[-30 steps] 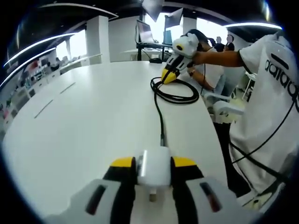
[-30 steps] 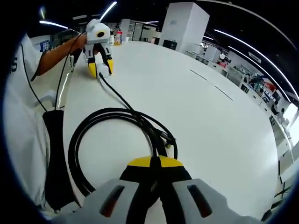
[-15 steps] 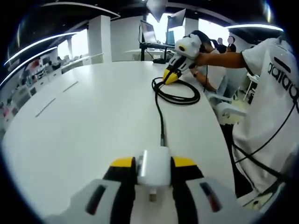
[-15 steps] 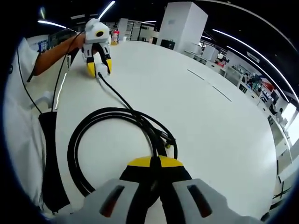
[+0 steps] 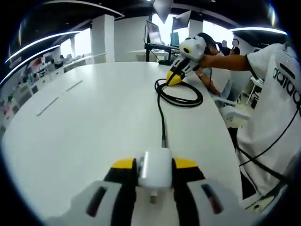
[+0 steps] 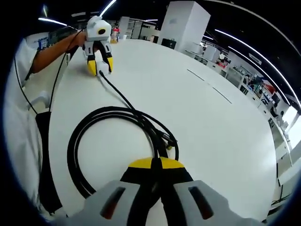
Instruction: Plug the desk Type‑C cable into the charger adapter.
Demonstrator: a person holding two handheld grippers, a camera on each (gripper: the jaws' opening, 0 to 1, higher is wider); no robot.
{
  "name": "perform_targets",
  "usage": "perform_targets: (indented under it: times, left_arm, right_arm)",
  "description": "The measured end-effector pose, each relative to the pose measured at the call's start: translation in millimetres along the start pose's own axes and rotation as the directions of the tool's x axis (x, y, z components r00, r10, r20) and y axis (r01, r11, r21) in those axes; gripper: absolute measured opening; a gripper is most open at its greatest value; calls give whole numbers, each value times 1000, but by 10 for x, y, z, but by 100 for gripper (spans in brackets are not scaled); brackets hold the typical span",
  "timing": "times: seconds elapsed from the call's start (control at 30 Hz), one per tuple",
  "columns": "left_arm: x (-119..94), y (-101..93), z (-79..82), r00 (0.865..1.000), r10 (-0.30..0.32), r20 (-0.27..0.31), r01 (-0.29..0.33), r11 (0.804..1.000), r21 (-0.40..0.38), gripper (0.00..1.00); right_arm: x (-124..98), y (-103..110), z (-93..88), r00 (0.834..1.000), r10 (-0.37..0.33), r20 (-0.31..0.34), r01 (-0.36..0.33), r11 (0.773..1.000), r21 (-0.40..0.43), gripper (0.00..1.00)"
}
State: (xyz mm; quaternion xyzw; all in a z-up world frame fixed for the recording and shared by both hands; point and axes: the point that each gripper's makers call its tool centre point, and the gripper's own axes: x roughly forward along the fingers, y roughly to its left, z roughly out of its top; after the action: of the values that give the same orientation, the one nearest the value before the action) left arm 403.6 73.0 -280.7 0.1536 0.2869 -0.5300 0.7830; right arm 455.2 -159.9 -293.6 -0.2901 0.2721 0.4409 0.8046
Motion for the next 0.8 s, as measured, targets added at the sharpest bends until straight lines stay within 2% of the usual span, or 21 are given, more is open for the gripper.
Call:
perform_targets:
  times: [0.33,0.53,0.7,0.8]
  left_arm:
    - [-23,244,-8,1000,5,6,-5,1000,-11,28]
    - [1,236,15,1000,13,11,-12,1000,-18,28]
    - [-12,340,10,1000,13,9,-13,1000,-16,28]
    - [7,329,24,1000,11,5,-11,1000,-17,28]
  right_arm:
    - [71,-101,41,1000,-14,-10,14,1000,-8,2]
    - [101,-146,56,1000,-19,-16,18,1000,-16,2]
    - [149,-204,74,1000,-23,-15,23,1000,-15,2]
    - [141,-207,79,999,-29,-13,29,1000,-8,2]
